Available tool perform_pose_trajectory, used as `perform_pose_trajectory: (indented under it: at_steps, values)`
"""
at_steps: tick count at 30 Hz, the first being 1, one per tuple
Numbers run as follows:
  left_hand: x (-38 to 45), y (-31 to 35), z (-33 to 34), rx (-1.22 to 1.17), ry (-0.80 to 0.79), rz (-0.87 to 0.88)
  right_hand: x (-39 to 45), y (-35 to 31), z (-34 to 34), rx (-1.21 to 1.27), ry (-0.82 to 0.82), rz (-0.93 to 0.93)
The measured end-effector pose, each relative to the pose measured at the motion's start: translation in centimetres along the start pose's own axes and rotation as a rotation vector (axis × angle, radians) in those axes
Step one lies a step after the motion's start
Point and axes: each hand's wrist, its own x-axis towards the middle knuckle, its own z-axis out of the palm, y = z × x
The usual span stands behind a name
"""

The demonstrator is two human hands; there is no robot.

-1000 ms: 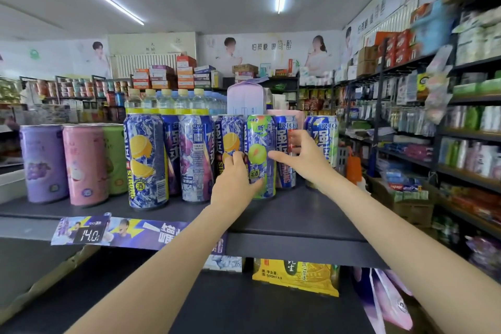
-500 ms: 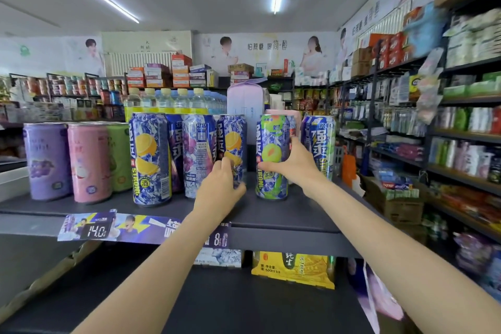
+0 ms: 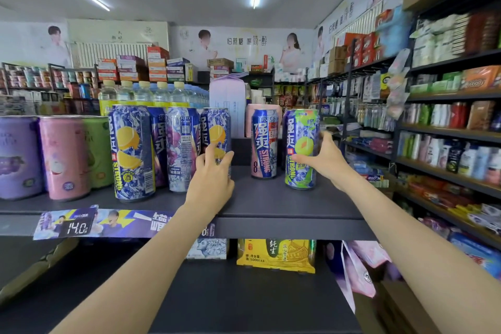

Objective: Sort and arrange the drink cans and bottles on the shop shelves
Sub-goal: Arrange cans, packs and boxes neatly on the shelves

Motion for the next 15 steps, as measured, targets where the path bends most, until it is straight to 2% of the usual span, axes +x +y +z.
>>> perform_pose_trajectory:
  at_steps: [8, 11, 15]
  values:
    - [0.0, -0.1, 0.0, 0.012, 0.022, 0.001, 0.2, 0.8, 2.3, -0.205, 0.122, 0.068]
    - [0.0, -0.1, 0.0, 0.017, 0.018, 0.005, -0.2, 1.2, 2.8, -0.178, 0.19, 0.048]
    - [-0.1, 0.0, -0.1, -0.001, 0.021, 0.021, -0.7, 1.1, 2.7, -0.151, 0.183, -0.003]
